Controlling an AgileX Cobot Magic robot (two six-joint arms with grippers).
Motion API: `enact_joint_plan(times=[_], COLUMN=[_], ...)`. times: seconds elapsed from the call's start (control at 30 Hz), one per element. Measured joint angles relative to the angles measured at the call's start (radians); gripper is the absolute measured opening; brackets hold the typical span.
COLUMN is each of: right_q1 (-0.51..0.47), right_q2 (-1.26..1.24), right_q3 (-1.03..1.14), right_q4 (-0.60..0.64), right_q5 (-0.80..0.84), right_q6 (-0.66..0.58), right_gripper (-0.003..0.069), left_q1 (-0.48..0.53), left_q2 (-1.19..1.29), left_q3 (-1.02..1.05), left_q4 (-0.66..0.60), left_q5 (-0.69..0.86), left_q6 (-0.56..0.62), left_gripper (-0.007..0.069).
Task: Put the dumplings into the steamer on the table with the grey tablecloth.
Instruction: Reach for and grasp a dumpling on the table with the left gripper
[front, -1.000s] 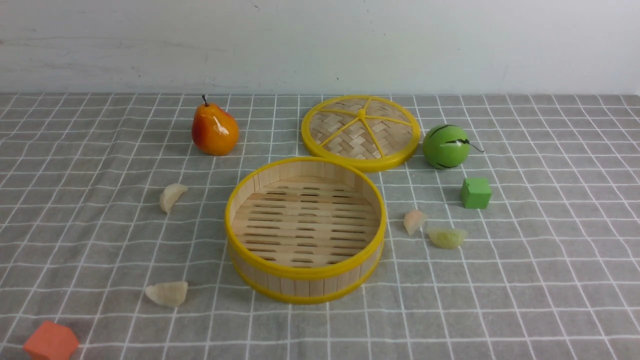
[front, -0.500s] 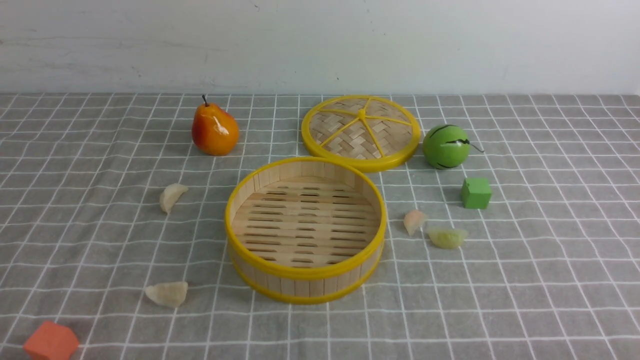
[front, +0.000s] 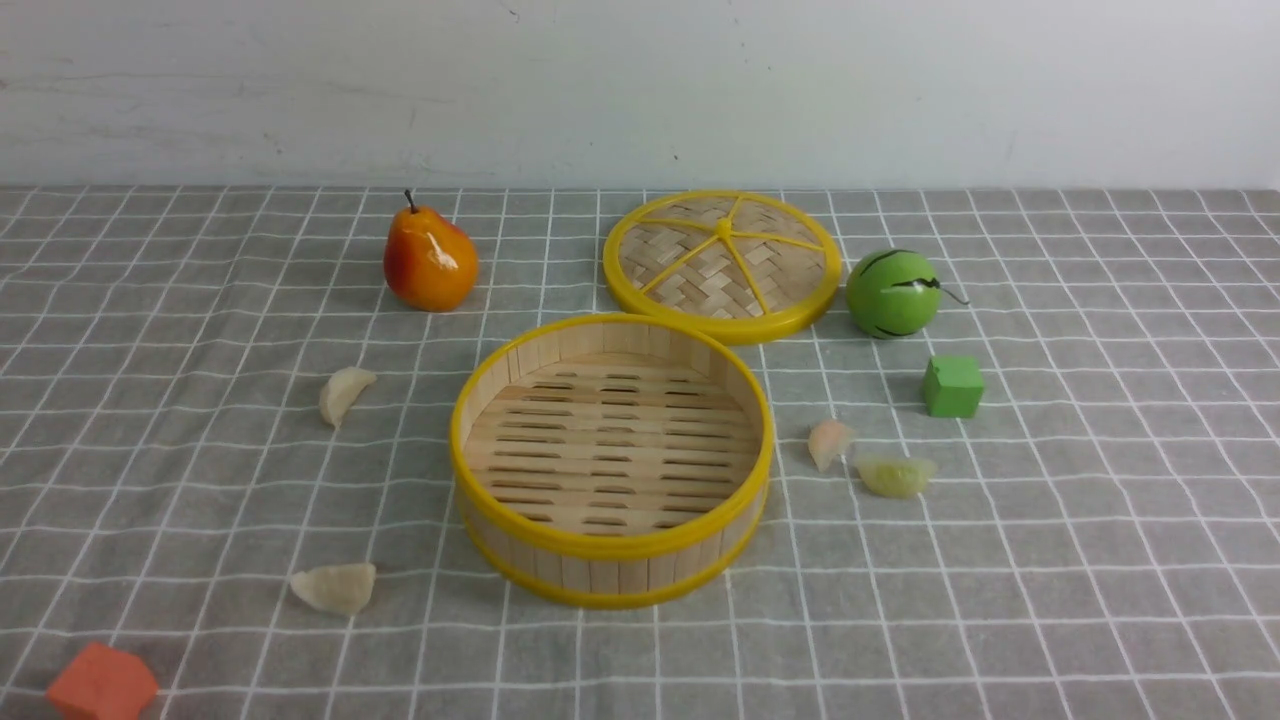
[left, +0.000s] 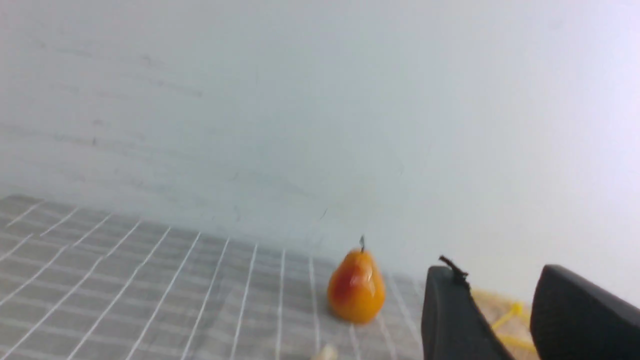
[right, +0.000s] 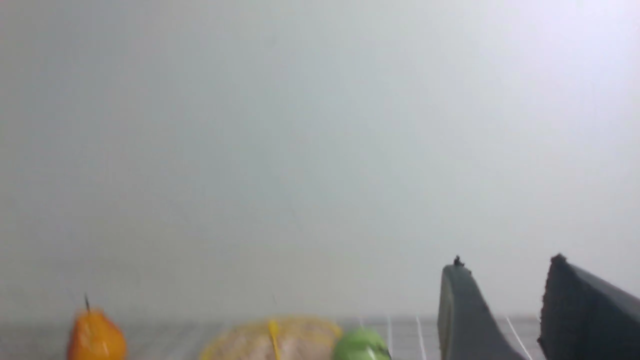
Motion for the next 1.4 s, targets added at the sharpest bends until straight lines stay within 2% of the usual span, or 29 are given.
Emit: enact_joint_plan(times=[0.1, 0.17, 0.27, 0.33, 0.4, 0.43, 0.53, 0.6, 0.63, 0.67, 0.8, 0.93, 1.03, 1.1, 1.2, 1.33, 1.4], right_q1=[0.0, 0.0, 0.0, 0.0, 0.0, 0.0, 0.0, 0.0, 0.0, 0.0, 0.0, 0.0, 0.0, 0.0, 0.0, 0.0, 0.0], right_q2=[0.0, 0.0, 0.014, 0.084, 0.167, 0.221, 0.387, 0.516, 0.529, 0.634, 0.857, 1.001, 1.053, 1.06, 1.064, 1.067, 1.067], right_q3=[0.0, -0.024, -0.103, -0.204, -0.285, -0.326, -0.413, -0.459, -0.459, -0.486, -0.539, -0.583, -0.631, -0.642, -0.645, -0.646, -0.646], right_q4=[0.026, 0.039, 0.045, 0.048, 0.048, 0.048, 0.044, 0.044, 0.044, 0.045, 0.078, 0.144, 0.216, 0.254, 0.295, 0.314, 0.315], right_q5=[-0.08, -0.074, -0.018, 0.048, 0.114, 0.155, 0.291, 0.436, 0.436, 0.567, 0.825, 0.907, 0.912, 0.912, 0.914, 0.914, 0.914], right_q6=[0.097, 0.125, 0.114, 0.063, 0.005, -0.03, -0.121, -0.147, -0.147, -0.15, -0.153, -0.179, -0.258, -0.312, -0.382, -0.434, -0.441], right_gripper=[0.0221, 0.0171, 0.0062, -0.0007, -0.0013, -0.0011, -0.001, -0.001, -0.001, -0.001, -0.0007, -0.0004, -0.0003, -0.0002, -0.0001, 0.0001, 0.0001], left_q1=[0.0, 0.0, 0.0, 0.0, 0.0, 0.0, -0.002, -0.021, -0.021, -0.049, -0.125, -0.148, -0.145, -0.145, -0.145, -0.145, -0.145], left_q2=[0.0, 0.0, 0.014, 0.102, 0.208, 0.277, 0.495, 0.652, 0.667, 0.784, 1.03, 1.273, 1.449, 1.565, 1.738, 1.993, 2.101], left_q3=[0.0, -0.031, -0.144, -0.306, -0.416, -0.468, -0.59, -0.666, -0.673, -0.73, -0.85, -0.98, -1.126, -1.239, -1.422, -1.704, -1.827], left_q4=[-0.041, -0.034, 0.011, 0.074, 0.101, 0.11, 0.115, 0.101, 0.099, 0.085, 0.052, 0.011, 0.004, 0.011, 0.011, 0.053, 0.084], left_q5=[-0.095, -0.108, -0.062, 0.015, 0.089, 0.126, 0.241, 0.358, 0.369, 0.458, 0.631, 0.764, 0.819, 0.856, 0.927, 1.087, 1.172], left_q6=[-0.143, -0.242, -0.26, -0.224, -0.198, -0.191, -0.192, -0.203, -0.203, -0.201, -0.167, -0.115, -0.067, -0.017, 0.053, 0.098, 0.101], left_gripper=[0.0237, 0.0225, 0.0166, 0.0076, 0.0, -0.0014, -0.0014, -0.0014, -0.0014, -0.0014, -0.0014, -0.0014, -0.0014, 0.0004, 0.0088, 0.029, 0.0363])
